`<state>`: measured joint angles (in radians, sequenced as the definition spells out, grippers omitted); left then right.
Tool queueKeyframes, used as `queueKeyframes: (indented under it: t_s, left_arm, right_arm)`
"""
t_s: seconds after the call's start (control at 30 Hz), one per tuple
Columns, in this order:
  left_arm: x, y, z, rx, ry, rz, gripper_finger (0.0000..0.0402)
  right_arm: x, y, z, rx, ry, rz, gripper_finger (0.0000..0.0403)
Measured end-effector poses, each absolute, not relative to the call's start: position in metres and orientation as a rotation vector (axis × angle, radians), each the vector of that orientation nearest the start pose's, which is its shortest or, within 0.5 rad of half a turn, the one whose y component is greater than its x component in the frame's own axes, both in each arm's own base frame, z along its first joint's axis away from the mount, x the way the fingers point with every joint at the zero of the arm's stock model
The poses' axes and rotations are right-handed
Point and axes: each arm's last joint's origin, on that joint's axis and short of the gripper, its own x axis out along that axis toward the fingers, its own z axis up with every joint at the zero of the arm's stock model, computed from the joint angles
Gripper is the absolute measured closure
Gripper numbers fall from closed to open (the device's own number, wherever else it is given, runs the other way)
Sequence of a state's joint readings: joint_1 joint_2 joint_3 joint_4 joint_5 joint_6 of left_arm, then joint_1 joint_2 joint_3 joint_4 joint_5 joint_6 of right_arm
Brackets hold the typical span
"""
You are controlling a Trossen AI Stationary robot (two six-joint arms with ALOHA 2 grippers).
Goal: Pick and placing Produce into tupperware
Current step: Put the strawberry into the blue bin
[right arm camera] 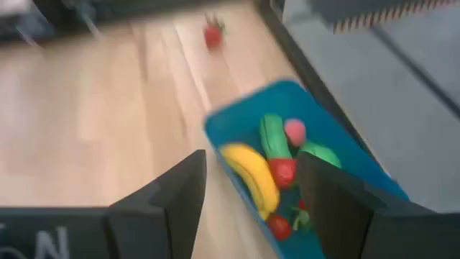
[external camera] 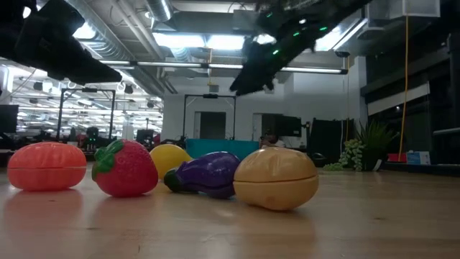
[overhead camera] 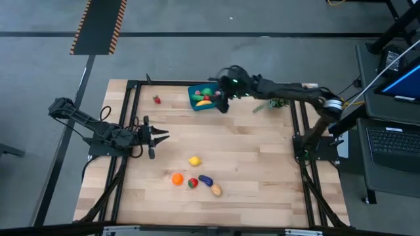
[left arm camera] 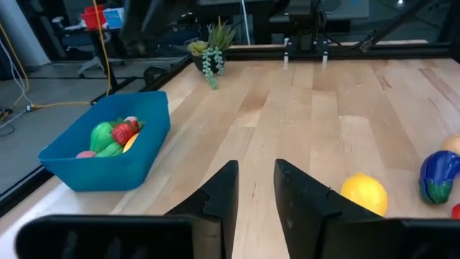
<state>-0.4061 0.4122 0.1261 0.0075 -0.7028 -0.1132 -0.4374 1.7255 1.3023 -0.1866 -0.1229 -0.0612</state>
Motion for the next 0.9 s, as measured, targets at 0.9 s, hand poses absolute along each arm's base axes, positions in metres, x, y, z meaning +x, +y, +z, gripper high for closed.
queueKeyframes:
  t_s: [0.9]
  left_arm:
    - [0.114, -0.024, 0.181, 0.039, 0.134, 0.512, 0.0181]
  right_arm:
    - [0.276, -0.074, 0.202, 0.065, 0.326, -0.149, 0.0185]
